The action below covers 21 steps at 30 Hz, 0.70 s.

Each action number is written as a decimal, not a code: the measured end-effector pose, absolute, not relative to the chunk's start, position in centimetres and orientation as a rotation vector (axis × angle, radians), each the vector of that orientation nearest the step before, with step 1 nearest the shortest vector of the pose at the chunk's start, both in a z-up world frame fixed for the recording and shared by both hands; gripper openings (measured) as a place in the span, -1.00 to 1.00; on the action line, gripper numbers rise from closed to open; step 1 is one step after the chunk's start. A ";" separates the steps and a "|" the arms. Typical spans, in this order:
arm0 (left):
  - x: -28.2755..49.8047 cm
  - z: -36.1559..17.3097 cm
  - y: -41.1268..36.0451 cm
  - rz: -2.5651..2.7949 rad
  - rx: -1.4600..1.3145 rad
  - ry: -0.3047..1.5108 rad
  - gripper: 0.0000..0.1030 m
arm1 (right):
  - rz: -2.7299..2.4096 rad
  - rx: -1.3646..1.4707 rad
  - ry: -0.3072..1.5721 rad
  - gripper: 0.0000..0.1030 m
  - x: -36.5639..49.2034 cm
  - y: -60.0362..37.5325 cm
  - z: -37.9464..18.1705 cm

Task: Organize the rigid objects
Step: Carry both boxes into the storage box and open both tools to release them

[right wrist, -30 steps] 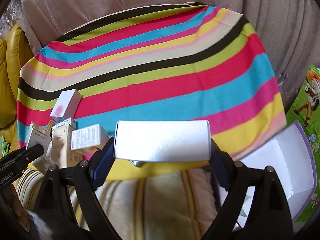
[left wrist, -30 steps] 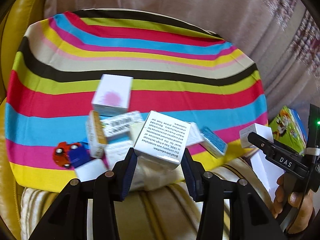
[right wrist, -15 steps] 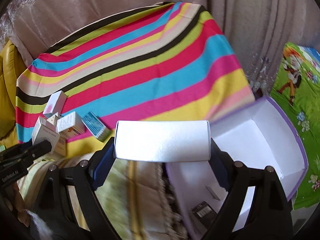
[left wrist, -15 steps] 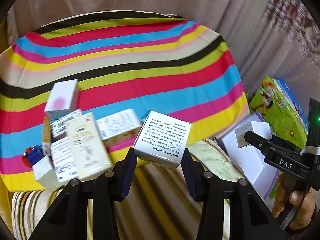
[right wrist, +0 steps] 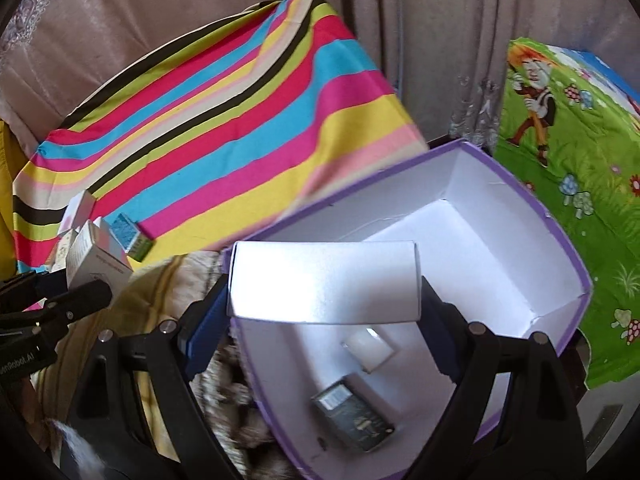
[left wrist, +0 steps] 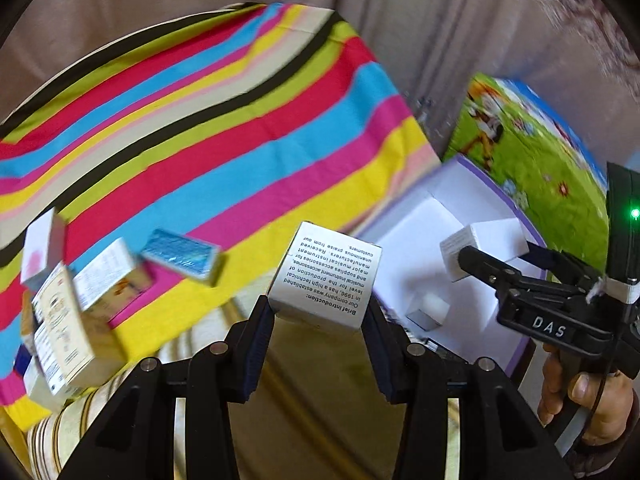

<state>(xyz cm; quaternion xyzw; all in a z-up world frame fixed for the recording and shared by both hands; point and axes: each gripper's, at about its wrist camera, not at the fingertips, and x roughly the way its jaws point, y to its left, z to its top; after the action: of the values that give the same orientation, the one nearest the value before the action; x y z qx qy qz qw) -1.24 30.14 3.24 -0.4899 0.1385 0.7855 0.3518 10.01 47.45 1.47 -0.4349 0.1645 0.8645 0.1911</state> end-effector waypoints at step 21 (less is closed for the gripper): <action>1.4 0.9 38.4 1.874 -1.271 0.535 -0.09 | 2.290 -1.216 0.586 0.72 14.3 52.3 -1.7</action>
<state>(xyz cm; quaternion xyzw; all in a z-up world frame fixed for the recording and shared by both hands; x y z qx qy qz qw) 1.35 38.42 0.90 -0.5017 0.2111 0.7394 0.3964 14.34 52.35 -1.68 -0.4441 0.2140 0.8365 0.2393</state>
